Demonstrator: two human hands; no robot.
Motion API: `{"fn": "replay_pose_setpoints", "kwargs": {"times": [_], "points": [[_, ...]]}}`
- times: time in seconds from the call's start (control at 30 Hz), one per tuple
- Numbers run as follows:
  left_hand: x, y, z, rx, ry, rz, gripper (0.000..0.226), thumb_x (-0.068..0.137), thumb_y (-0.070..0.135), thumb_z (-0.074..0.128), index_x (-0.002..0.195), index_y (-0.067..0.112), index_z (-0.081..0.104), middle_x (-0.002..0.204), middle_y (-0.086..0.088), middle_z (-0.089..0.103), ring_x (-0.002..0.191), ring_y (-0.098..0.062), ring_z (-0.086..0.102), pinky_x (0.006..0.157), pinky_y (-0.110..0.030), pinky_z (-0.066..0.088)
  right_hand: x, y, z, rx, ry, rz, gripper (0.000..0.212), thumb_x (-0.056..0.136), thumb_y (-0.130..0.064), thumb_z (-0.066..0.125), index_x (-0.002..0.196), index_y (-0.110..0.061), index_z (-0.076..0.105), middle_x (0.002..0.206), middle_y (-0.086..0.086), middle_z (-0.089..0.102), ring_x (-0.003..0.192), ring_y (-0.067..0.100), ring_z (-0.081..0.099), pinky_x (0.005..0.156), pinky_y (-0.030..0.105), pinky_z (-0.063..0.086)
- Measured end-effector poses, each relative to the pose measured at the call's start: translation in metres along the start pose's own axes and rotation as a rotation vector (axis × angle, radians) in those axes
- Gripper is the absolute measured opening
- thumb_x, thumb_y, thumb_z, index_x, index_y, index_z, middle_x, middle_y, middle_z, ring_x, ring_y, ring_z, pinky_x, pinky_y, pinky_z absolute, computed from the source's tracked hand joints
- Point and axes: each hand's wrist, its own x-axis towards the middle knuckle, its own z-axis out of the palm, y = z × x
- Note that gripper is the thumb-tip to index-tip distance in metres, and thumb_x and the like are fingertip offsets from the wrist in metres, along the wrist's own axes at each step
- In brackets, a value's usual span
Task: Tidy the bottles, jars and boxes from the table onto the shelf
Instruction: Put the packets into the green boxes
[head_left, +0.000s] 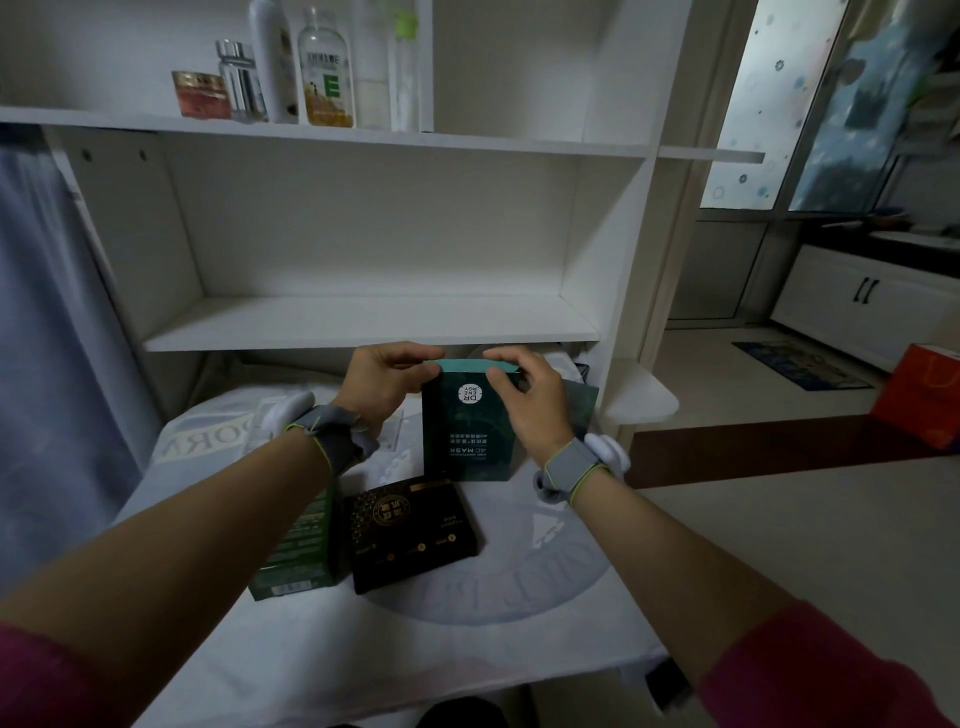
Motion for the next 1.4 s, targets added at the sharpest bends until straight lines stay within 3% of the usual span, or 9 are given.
{"fn": "replay_pose_setpoints", "kwargs": {"times": [0.23,0.47,0.77,0.87,1.0,1.07,1.17,1.3,1.4], "points": [[0.001,-0.003,-0.001,0.012,-0.009,0.016,0.024,0.085,-0.006,0.063,0.108,-0.003,0.067,0.085,-0.004,0.069,0.077,-0.013,0.059,0.063,-0.014,0.048,0.000,0.001,0.001,-0.040,0.018,-0.025,0.011,0.088,-0.014,0.063,0.094,-0.021,0.069,0.099,0.003,0.065,0.096,0.014,0.060,0.086,0.036,0.051],[0.004,-0.011,-0.003,0.070,-0.012,0.041,0.023,0.081,-0.007,0.067,0.104,-0.003,0.070,0.067,0.015,0.072,0.064,0.003,0.064,0.061,-0.011,0.049,-0.001,0.000,0.000,-0.148,0.022,-0.070,0.008,0.089,-0.015,0.063,0.092,-0.019,0.070,0.094,-0.001,0.062,0.089,0.008,0.056,0.081,0.026,0.048],[0.005,-0.015,-0.003,0.134,-0.007,0.089,0.022,0.082,-0.003,0.068,0.104,-0.003,0.071,0.073,0.015,0.073,0.069,0.002,0.064,0.062,-0.010,0.049,-0.005,0.000,-0.001,-0.225,0.028,-0.118,0.010,0.086,-0.008,0.065,0.094,-0.008,0.072,0.102,-0.004,0.052,0.089,-0.005,0.046,0.083,-0.002,0.032],[0.003,-0.017,-0.004,0.123,-0.007,0.083,0.029,0.083,-0.004,0.066,0.111,0.005,0.069,0.091,-0.013,0.072,0.081,-0.018,0.061,0.070,-0.023,0.053,-0.006,-0.002,-0.003,-0.217,0.015,-0.091,0.018,0.085,-0.006,0.065,0.101,-0.011,0.072,0.106,-0.003,0.052,0.096,-0.002,0.047,0.086,0.002,0.035],[0.003,-0.029,-0.007,0.122,-0.016,0.007,0.067,0.082,-0.004,0.068,0.141,0.015,0.044,0.106,-0.015,0.067,0.089,-0.028,0.065,0.077,-0.040,0.056,-0.018,0.011,-0.004,-0.142,-0.041,0.042,0.054,0.084,-0.010,0.066,0.133,-0.027,0.049,0.126,0.000,0.053,0.115,0.014,0.052,0.098,0.032,0.047],[0.004,-0.037,-0.007,0.140,-0.044,-0.062,0.076,0.082,-0.003,0.069,0.147,0.014,0.032,0.109,-0.016,0.066,0.093,-0.028,0.064,0.079,-0.042,0.055,-0.024,0.019,-0.004,-0.054,-0.057,0.188,0.064,0.083,-0.012,0.069,0.137,-0.029,0.039,0.129,0.000,0.054,0.118,0.020,0.055,0.097,0.042,0.050],[0.004,-0.046,-0.007,0.190,-0.084,-0.147,0.074,0.082,0.000,0.070,0.145,0.011,0.034,0.113,-0.015,0.066,0.097,-0.028,0.064,0.076,-0.039,0.056,-0.028,0.029,-0.003,-0.004,-0.057,0.308,0.060,0.081,-0.012,0.072,0.132,-0.022,0.042,0.116,0.000,0.061,0.108,0.019,0.061,0.091,0.046,0.054],[0.006,-0.056,-0.006,0.205,-0.134,-0.251,0.064,0.082,0.002,0.071,0.139,0.007,0.042,0.117,-0.020,0.064,0.096,-0.029,0.064,0.067,-0.031,0.054,-0.033,0.035,-0.005,-0.080,-0.067,0.340,0.042,0.083,-0.011,0.072,0.119,-0.008,0.050,0.095,-0.006,0.061,0.088,0.013,0.061,0.084,0.038,0.055],[0.006,-0.060,-0.004,0.251,-0.171,-0.265,0.045,0.084,0.003,0.069,0.126,0.004,0.052,0.110,-0.019,0.066,0.090,-0.027,0.063,0.068,-0.034,0.052,-0.035,0.039,-0.005,-0.113,-0.079,0.346,0.029,0.084,-0.011,0.070,0.108,-0.005,0.054,0.091,-0.004,0.061,0.083,0.015,0.061,0.080,0.034,0.056]]}}
